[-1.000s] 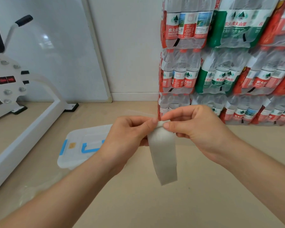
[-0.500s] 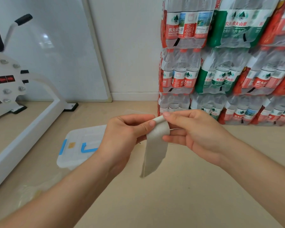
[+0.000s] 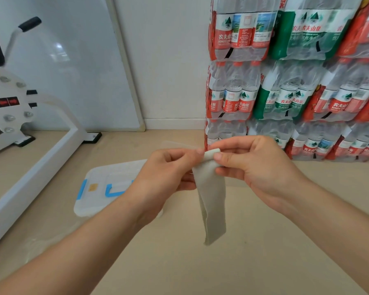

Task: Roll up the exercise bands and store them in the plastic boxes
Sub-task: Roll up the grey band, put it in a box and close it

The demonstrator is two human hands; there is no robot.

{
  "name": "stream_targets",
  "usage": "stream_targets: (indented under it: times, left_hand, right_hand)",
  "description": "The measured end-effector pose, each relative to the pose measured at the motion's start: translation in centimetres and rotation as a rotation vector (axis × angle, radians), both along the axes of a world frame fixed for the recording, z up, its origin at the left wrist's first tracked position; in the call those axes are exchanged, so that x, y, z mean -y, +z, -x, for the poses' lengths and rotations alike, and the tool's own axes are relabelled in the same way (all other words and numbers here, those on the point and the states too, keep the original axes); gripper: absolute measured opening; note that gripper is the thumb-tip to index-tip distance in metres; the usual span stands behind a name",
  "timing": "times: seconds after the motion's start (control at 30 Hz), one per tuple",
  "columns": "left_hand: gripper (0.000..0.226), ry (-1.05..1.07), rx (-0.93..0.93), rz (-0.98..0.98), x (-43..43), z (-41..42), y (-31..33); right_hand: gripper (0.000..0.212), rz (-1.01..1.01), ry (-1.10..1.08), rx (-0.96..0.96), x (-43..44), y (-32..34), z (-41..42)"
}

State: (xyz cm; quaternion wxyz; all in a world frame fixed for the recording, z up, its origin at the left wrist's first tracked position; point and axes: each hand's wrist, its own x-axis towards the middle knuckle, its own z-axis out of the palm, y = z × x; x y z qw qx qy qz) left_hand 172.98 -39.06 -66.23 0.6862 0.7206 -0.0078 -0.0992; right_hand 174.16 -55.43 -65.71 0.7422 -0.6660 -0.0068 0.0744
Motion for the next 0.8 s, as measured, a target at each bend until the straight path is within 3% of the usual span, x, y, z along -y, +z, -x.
stream_targets:
  times: [0.33, 0.6, 0.8]
  left_hand:
    - [0.024, 0.099, 0.040, 0.134, -0.16, -0.16, -0.36]
    - [0.020, 0.177, 0.067, 0.084, -0.01, 0.01, -0.48]
    - [0.015, 0.086, 0.013, 0.086, 0.29, -0.12, -0.15]
  right_hand:
    - [0.019, 0.007, 0.140, -0.087, 0.21, 0.13, 0.11]
    - [0.018, -0.034, 0.046, -0.076, 0.10, -0.19, -0.26]
    - [0.018, -0.043, 0.012, -0.033, 0.15, -0.03, -0.27]
